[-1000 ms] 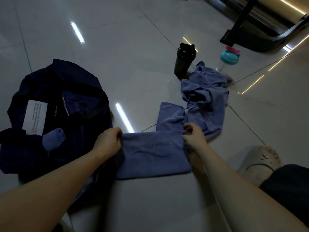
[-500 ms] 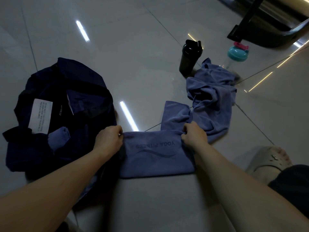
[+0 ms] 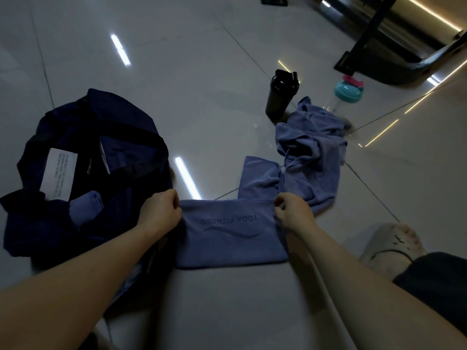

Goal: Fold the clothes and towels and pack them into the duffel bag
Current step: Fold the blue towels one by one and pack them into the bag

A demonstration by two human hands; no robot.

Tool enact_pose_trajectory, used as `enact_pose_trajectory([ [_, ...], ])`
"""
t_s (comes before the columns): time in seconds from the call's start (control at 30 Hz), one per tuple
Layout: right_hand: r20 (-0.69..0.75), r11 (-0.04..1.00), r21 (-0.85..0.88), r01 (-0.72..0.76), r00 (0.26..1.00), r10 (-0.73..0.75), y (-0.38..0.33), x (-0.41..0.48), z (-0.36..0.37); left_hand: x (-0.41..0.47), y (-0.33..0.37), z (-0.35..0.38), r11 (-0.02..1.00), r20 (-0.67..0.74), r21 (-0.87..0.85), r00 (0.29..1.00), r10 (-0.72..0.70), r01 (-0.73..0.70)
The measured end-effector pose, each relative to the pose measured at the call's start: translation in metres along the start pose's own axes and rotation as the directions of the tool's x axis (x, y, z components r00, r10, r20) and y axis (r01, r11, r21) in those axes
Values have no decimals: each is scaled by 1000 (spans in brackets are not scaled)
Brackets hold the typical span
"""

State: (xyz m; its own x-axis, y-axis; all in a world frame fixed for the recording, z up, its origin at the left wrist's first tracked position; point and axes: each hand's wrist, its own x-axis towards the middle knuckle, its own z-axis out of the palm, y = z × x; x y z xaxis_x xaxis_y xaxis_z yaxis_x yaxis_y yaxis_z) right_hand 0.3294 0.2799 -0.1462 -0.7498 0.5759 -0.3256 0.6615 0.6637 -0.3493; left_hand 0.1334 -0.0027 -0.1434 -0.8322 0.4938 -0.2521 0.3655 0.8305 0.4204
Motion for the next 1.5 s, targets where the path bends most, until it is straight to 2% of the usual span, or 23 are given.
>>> enact_pose_trajectory([
  [0.1, 27, 998, 56, -27, 999, 25, 4, 7, 7, -1, 1, 0, 991, 28, -120, 998, -50, 53],
  [0.2, 4, 999, -9, -47, 999, 47, 3, 16, 12, -1, 1, 1, 981, 53, -173, 995, -84, 92],
  [0.37, -27, 998, -61, -35, 999, 33, -6, 26, 19, -3, 0, 1, 980, 71, -166, 992, -101, 112],
  [0.6, -29, 998, -62, -25, 999, 23, -11, 30, 18, 2, 1, 2, 981, 11, -181, 998, -64, 65],
  [0.73, -5, 997, -70, 11, 1000, -11, -7, 32, 20, 0, 1, 2, 966, 59, -224, 991, -118, 128],
  [1.0, -77, 992, -114, 57, 995, -66, -7, 22, 19, -3, -2, 3, 898, 100, -369, 971, -215, 237],
  [1.23, -22, 995, -3, 95, 995, -95, 2, 9, -1, -2, -7, -2, 907, 147, -354, 972, -186, 227],
  [1.4, 39, 974, 216, 75, 996, -85, 11, -1, -22, -3, -10, -14, 890, 207, -395, 966, -156, 229],
  [1.5, 143, 945, 324, 38, 986, -89, 6, -11, -37, -10, -7, -19, 881, 243, -416, 961, -132, 226],
])
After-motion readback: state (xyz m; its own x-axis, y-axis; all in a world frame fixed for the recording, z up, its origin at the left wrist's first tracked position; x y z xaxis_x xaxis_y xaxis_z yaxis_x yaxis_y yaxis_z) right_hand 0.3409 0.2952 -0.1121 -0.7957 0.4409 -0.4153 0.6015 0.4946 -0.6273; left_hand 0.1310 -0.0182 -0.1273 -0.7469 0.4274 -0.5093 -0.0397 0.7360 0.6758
